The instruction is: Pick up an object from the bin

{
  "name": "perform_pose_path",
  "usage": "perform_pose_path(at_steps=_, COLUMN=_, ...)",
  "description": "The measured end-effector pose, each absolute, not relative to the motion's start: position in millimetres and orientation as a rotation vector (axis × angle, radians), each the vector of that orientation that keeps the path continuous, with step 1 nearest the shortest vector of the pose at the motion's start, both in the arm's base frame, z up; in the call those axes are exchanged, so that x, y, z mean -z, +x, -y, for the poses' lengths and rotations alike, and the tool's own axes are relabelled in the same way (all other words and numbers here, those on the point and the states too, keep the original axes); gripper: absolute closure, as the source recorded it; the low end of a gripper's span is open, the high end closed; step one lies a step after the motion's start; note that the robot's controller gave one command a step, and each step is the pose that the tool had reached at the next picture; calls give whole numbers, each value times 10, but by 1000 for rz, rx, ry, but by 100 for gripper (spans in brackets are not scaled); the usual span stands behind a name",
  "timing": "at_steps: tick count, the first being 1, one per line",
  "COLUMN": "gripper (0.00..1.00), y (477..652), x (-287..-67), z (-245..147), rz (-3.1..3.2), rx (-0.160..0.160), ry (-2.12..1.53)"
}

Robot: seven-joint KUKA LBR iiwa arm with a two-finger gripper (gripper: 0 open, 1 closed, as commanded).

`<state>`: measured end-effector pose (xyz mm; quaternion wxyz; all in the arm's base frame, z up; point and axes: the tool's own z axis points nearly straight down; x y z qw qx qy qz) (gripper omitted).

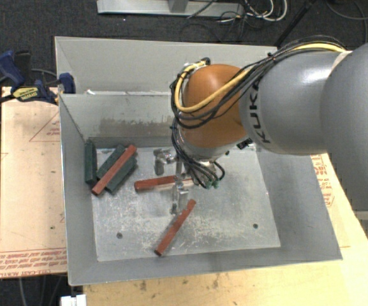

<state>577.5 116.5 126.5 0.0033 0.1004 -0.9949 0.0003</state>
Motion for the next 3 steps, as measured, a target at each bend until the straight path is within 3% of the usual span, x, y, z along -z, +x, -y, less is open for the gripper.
perform_pose_path(at_steps=1, gripper=0, y=6367, x=-671, z=-845, rz=3108, rx=0, ry=474)
perform_pose_path(at_steps=2, gripper=100, y=6371, x=-717, z=-868, rz=3109, rx=3, ry=477)
perform_pose_path(at_steps=3, gripper=100, y=6492, x=-2362, z=-889, rz=3122, rx=1, ry=454)
